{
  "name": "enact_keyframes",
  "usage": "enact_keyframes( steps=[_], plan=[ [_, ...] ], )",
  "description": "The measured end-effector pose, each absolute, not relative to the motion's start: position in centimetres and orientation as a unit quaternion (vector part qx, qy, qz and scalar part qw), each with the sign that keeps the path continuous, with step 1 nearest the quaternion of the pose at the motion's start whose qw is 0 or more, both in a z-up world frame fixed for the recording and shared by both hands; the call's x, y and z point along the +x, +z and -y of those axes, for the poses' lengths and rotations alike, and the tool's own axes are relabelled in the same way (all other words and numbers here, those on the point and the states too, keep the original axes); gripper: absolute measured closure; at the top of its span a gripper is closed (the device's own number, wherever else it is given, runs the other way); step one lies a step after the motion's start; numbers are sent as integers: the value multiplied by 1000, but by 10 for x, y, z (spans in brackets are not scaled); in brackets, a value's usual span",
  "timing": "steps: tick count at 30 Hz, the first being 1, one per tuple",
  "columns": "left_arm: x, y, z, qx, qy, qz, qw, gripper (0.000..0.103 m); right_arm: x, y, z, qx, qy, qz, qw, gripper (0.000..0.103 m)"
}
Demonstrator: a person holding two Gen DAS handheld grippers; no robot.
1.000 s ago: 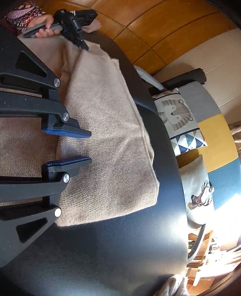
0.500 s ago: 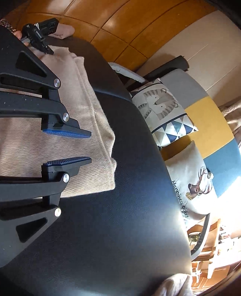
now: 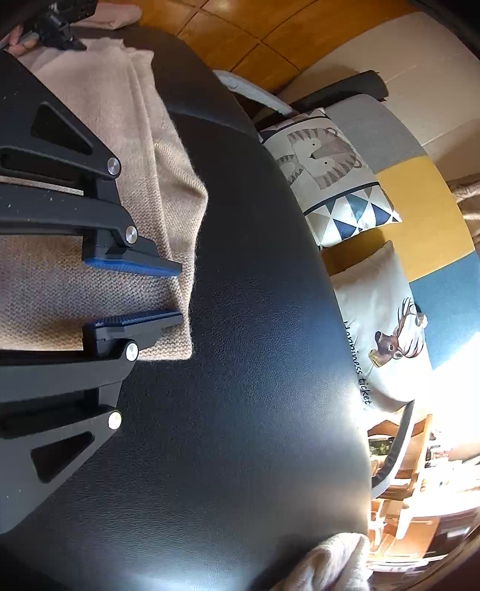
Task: Fold clothes
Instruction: 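Press the folded sweater flat with the open right gripper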
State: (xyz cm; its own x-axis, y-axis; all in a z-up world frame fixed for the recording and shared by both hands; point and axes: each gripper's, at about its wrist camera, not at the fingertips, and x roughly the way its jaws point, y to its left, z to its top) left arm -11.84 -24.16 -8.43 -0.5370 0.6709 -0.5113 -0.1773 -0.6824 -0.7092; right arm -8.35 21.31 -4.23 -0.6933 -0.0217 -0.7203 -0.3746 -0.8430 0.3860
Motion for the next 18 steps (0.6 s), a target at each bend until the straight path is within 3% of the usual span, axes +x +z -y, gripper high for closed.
enact_keyframes(
  steps=[3,8,18],
  plan=[
    [-119,-85,242,-406,822,305,259,96,-66,-34,-194,-362,888,-274,65,81],
    [-121,-84,241,-405,821,306,260,96,-56,-43,-160,-403,896,-176,68,81],
    [-122,-84,243,-405,819,309,262,96,-47,-38,-155,-394,893,-196,97,81]
  ],
)
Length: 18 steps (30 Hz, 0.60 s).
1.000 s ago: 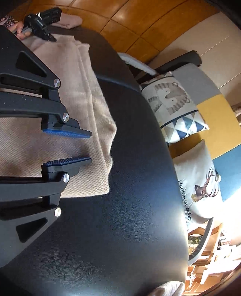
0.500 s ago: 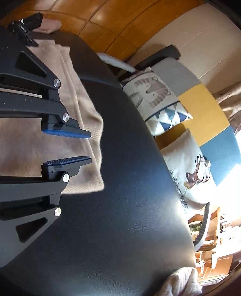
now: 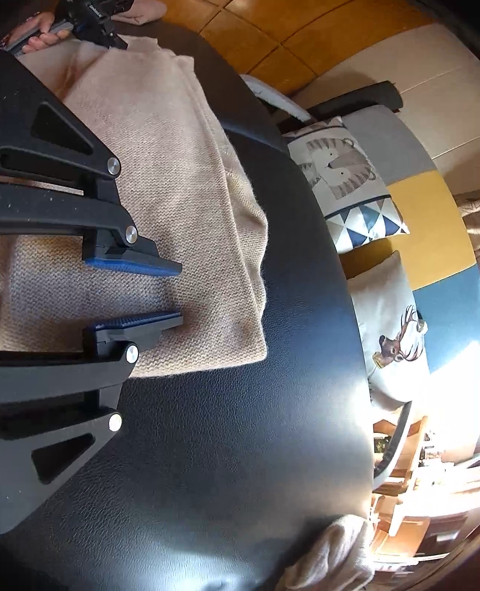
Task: Fold clothes
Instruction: 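Press the folded sweater flat with the open right gripper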
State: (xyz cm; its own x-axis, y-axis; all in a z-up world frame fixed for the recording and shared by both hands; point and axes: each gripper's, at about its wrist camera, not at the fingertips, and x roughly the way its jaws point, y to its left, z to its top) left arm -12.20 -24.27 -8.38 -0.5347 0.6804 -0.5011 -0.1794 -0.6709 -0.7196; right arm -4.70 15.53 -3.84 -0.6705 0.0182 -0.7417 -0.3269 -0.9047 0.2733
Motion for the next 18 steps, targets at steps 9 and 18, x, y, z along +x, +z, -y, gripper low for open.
enact_keyframes(
  steps=[9,18],
  plan=[
    [-123,-83,242,-404,819,309,263,96,-48,-33,-53,-395,913,-103,-2,74],
    [-123,-82,241,-405,818,312,264,96,-46,-47,-56,-401,911,-93,21,67]
  ],
)
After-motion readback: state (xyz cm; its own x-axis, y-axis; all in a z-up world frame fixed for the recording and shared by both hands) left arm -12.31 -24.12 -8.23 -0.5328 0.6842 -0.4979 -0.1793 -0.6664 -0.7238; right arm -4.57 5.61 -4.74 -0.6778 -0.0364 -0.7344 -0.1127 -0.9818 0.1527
